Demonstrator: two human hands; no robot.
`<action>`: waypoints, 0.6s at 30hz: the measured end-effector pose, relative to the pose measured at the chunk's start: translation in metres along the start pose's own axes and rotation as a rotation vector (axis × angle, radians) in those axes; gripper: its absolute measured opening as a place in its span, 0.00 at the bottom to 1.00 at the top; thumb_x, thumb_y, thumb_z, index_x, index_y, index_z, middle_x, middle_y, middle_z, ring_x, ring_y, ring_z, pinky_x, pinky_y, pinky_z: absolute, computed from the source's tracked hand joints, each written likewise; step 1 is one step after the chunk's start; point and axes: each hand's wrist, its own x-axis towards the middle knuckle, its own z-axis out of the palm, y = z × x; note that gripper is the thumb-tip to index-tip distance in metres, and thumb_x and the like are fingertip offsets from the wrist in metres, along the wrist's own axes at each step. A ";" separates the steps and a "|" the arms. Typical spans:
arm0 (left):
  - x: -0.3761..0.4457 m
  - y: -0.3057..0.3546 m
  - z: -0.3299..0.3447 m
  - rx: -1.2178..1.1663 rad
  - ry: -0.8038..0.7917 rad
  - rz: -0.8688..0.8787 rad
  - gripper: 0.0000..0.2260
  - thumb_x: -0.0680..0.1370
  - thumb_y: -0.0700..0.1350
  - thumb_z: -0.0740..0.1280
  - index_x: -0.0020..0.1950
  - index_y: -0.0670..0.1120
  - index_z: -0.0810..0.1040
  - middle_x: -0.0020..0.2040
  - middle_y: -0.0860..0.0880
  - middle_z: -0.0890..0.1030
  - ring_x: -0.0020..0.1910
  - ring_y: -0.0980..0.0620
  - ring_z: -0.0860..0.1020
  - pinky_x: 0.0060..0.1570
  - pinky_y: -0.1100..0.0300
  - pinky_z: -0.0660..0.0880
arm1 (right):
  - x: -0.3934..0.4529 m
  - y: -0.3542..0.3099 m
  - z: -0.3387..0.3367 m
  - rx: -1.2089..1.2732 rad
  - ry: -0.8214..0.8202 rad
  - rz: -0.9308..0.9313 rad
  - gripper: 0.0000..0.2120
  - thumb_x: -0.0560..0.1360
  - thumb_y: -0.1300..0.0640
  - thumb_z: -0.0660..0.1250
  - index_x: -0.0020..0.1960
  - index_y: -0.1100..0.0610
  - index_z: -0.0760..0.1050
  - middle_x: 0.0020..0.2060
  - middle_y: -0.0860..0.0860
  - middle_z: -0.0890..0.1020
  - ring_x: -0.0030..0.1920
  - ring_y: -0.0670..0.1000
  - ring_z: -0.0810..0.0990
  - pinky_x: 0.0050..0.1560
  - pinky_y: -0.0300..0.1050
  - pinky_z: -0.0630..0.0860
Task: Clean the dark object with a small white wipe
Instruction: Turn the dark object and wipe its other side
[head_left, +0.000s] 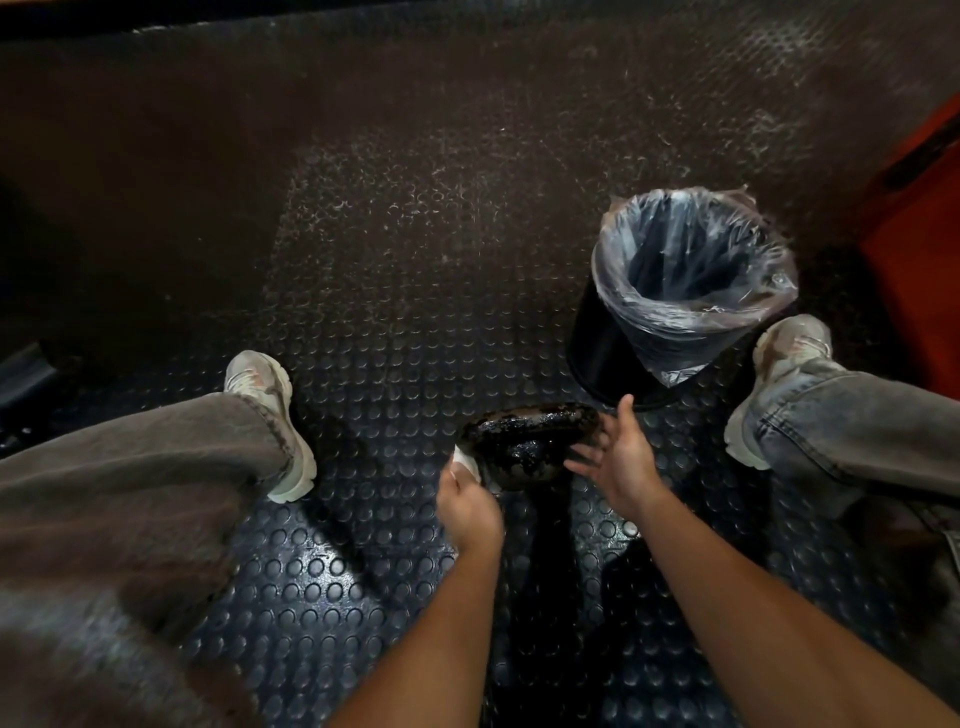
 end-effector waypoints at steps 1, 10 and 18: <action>0.006 0.008 0.002 -0.106 -0.007 -0.094 0.17 0.86 0.49 0.56 0.63 0.42 0.79 0.55 0.42 0.82 0.54 0.43 0.79 0.58 0.51 0.74 | 0.000 0.000 0.000 -0.004 -0.004 -0.002 0.42 0.75 0.24 0.49 0.71 0.54 0.73 0.66 0.55 0.79 0.64 0.60 0.79 0.54 0.58 0.78; -0.012 0.002 -0.011 0.088 -0.057 0.519 0.20 0.85 0.57 0.51 0.76 0.58 0.68 0.68 0.44 0.79 0.65 0.43 0.78 0.62 0.45 0.77 | -0.006 -0.004 0.004 0.011 -0.013 -0.001 0.38 0.79 0.28 0.46 0.69 0.54 0.74 0.65 0.54 0.80 0.64 0.59 0.79 0.62 0.62 0.76; 0.012 0.020 0.007 -0.151 0.002 -0.171 0.17 0.86 0.49 0.55 0.62 0.41 0.79 0.56 0.42 0.81 0.55 0.42 0.78 0.57 0.51 0.75 | -0.006 -0.004 0.001 -0.014 -0.026 -0.009 0.38 0.78 0.27 0.47 0.68 0.53 0.75 0.64 0.53 0.81 0.64 0.58 0.79 0.62 0.61 0.77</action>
